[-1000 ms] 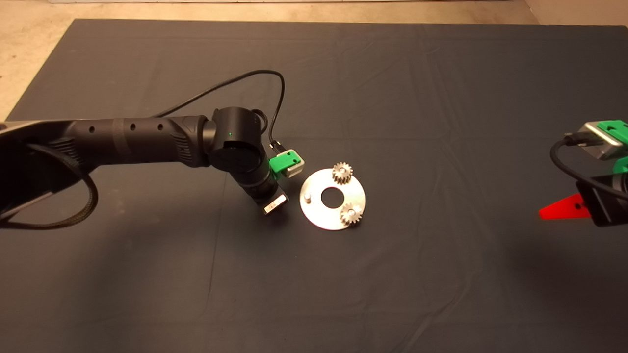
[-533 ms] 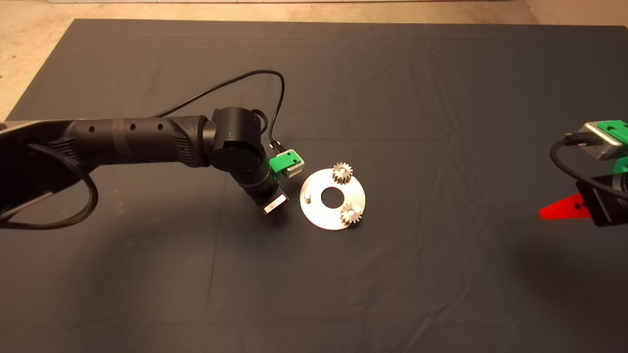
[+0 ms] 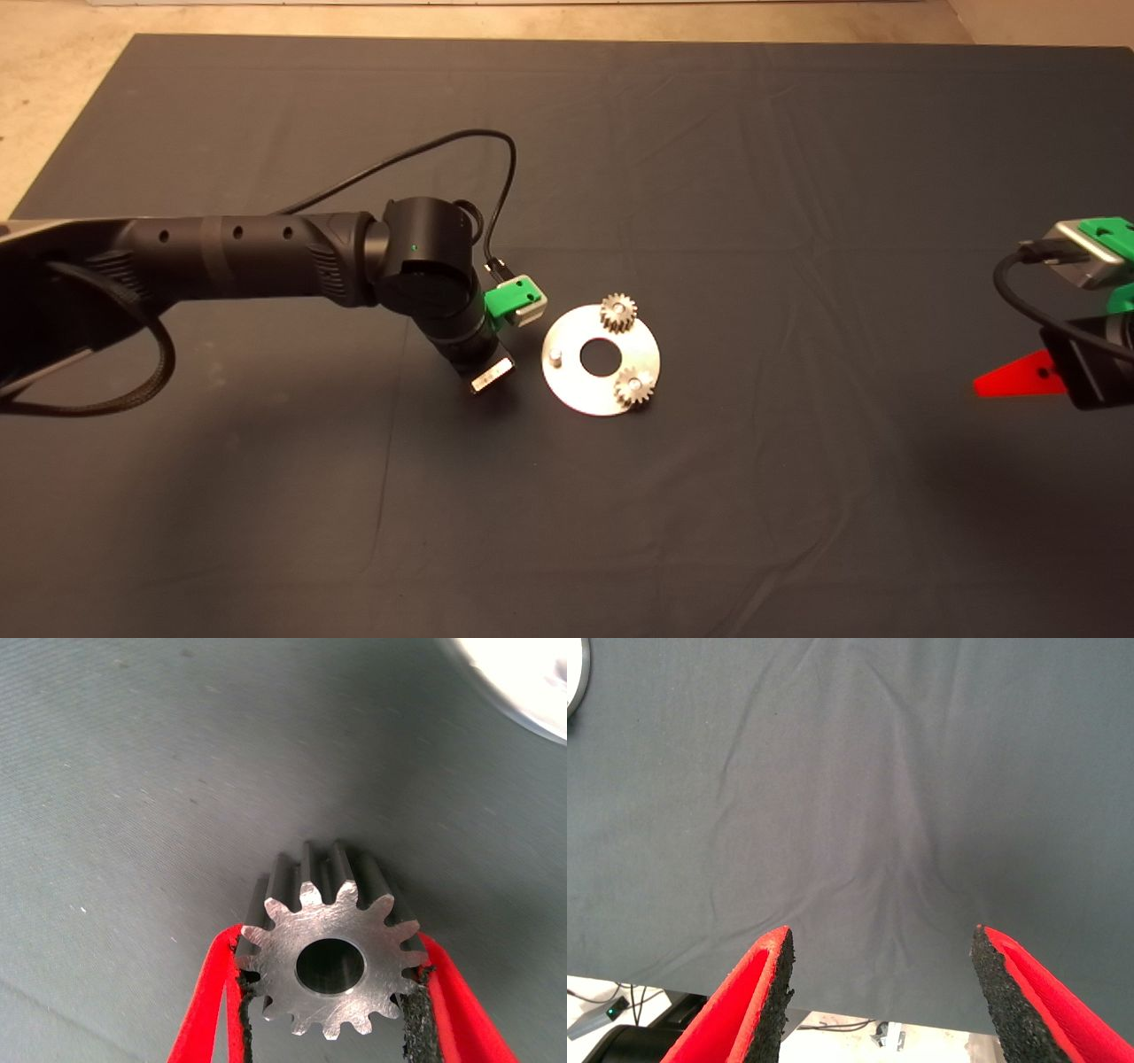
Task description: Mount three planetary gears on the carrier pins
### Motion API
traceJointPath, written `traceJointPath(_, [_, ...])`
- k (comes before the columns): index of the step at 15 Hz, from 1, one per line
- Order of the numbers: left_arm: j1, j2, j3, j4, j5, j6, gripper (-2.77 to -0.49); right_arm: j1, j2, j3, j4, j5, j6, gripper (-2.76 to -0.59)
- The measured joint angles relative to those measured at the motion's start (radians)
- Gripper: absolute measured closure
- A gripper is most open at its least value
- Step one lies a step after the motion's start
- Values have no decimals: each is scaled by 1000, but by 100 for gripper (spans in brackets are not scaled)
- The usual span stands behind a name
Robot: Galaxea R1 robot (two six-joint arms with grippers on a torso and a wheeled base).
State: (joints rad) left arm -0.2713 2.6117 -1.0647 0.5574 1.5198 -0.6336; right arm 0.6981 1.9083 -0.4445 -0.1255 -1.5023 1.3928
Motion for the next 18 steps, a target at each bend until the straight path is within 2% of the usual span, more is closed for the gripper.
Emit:
traceJointPath(3, [-9,0,33,-1,1,0,-72,0,0,0,0,0,0,-147])
traceJointPath(8, [-78,6,55,-1,3,-7,-72,0,0,0,0,2,0,-147])
traceJointPath(10, [-94,12,63,-2,4,-8,-72,0,0,0,0,3,0,-147])
traceJointPath(12, [-98,21,64,-4,6,-9,-72,0,0,0,0,3,0,-147])
traceJointPath(14, [-99,37,64,-16,6,-11,-72,0,0,0,0,6,0,-147])
traceJointPath(16, [-109,48,65,-53,6,-11,-71,0,0,0,0,7,0,-147])
traceJointPath(18, [-117,57,66,-71,6,-12,-71,0,0,0,0,6,0,-147])
